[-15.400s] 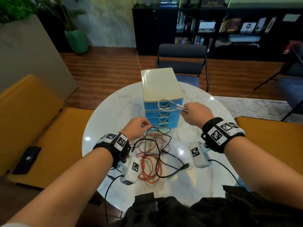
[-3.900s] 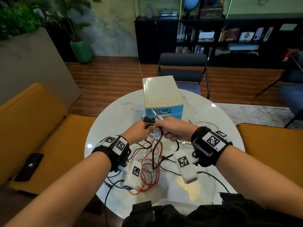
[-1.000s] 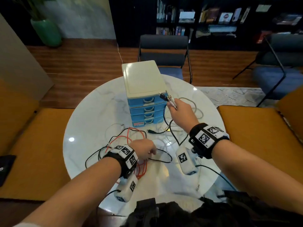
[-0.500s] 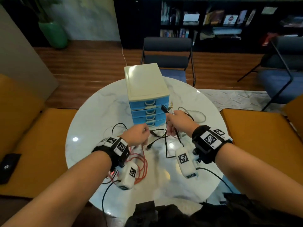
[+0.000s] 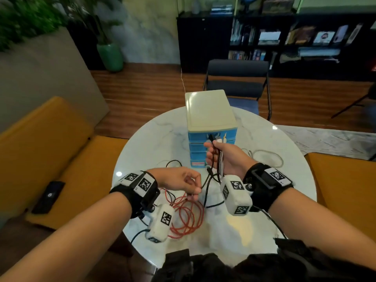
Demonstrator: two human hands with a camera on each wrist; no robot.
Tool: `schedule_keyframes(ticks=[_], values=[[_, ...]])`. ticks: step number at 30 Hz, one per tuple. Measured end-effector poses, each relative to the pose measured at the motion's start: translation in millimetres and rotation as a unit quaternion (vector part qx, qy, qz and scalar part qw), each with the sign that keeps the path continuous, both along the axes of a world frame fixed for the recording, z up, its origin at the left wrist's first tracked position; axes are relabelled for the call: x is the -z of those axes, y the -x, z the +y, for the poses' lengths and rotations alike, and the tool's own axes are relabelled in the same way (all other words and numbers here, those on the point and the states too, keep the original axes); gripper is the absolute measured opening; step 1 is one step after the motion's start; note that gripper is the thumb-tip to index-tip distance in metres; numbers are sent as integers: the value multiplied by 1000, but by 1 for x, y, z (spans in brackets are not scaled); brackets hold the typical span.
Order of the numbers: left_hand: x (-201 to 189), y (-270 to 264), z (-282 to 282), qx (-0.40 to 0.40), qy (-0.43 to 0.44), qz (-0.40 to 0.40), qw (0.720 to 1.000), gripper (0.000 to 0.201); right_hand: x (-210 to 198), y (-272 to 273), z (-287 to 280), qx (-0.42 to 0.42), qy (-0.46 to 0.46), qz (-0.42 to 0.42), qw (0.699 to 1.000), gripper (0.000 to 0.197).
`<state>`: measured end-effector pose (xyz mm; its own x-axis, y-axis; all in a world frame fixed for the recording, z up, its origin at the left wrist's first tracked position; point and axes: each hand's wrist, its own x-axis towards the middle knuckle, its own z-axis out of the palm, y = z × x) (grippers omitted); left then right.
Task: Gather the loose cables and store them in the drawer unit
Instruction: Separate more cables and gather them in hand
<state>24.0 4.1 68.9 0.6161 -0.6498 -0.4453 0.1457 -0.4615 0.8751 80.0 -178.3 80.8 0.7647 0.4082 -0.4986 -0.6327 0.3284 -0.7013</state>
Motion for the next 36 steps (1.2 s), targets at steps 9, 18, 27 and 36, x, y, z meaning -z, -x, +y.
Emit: schedule_keyframes(ticks=[9,18,27,36], values=[[2,-1,3,118,-149,-5,982,12,-2,8,-7,-18,-16,-69,997,31],[13,3,-9,125,-217,-47,967,11,-5,6,-8,78,-40,-97,991,29],[36,6,22,80,-336,-182,921,9,-35,-5,-25,65,135,-232,961,26],[30,-1,83,-47,-475,-228,849,27,-55,-8,-35,186,376,-458,783,20]])
